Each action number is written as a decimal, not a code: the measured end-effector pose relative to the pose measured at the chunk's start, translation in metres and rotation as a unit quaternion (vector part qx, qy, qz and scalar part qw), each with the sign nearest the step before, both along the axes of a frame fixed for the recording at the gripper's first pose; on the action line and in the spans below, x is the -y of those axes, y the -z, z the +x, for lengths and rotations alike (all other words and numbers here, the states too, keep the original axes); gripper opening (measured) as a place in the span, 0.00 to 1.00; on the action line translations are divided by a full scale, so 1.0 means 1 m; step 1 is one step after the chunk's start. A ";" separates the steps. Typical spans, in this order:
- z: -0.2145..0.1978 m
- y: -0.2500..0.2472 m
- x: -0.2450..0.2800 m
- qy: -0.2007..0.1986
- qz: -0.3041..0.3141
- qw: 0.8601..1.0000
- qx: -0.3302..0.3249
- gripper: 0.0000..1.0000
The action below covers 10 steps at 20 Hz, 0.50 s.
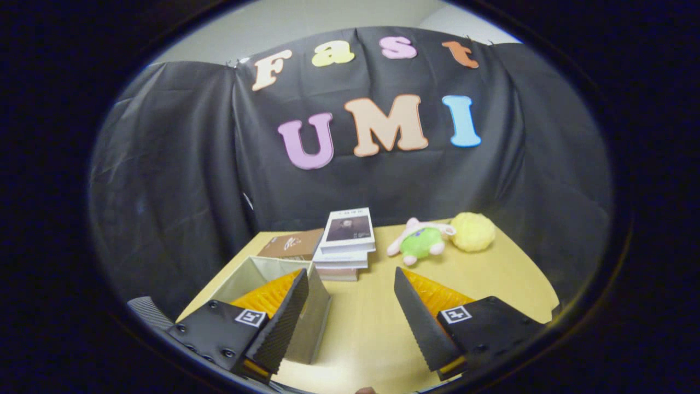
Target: Open the storage box then place both shoes into the box .Put the left shoe in first, then the right shoe, with the right side of both shoes facing outward in a uniform manner.
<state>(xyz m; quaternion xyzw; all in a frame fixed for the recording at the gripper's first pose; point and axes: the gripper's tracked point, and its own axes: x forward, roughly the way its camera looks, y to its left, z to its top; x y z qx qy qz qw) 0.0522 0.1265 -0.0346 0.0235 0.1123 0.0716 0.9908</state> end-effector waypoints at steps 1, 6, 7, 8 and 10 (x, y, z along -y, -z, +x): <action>-0.002 -0.009 0.004 0.002 0.006 1.000 0.014 0.99; -0.009 -0.041 0.034 0.010 0.004 0.998 0.063 0.99; -0.009 -0.042 0.039 0.011 0.005 0.998 0.062 0.99; -0.010 -0.044 0.043 0.012 0.008 0.998 0.061 0.99; -0.012 -0.045 0.053 0.012 0.013 0.998 0.059 0.99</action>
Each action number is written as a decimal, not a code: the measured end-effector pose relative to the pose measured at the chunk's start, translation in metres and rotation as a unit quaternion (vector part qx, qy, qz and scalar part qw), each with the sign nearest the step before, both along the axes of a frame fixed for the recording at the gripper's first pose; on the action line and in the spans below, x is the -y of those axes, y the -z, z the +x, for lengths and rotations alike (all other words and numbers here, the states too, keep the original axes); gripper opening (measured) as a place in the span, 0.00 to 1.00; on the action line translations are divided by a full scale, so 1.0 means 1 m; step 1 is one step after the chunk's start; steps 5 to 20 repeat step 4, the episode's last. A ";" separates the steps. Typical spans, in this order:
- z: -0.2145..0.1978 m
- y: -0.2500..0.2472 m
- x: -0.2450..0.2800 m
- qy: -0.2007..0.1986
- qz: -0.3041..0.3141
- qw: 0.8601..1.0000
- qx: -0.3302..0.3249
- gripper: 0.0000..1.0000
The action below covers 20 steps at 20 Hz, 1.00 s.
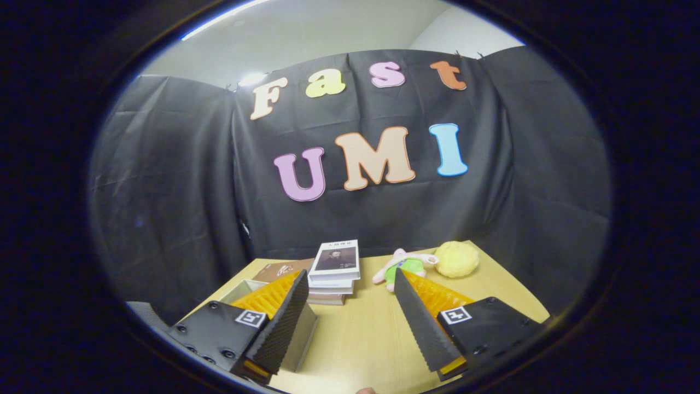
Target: Open the storage box then place both shoes into the box .Put the left shoe in first, then the right shoe, with the right side of both shoes facing outward in a uniform manner.
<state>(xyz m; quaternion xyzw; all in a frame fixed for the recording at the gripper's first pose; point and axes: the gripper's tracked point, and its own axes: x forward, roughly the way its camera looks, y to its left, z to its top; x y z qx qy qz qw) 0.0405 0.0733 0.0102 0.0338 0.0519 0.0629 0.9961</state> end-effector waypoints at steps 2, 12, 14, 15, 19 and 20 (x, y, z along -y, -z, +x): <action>-0.003 0.000 0.011 0.002 -0.005 1.000 0.000 0.99; -0.004 0.000 0.021 0.003 -0.008 1.000 -0.001 0.99; -0.004 0.000 0.021 0.003 -0.008 1.000 -0.001 0.99; -0.004 0.000 0.021 0.003 -0.008 1.000 -0.001 0.99; -0.004 0.000 0.021 0.003 -0.008 1.000 -0.001 0.99; -0.004 0.000 0.021 0.003 -0.008 1.000 -0.001 0.99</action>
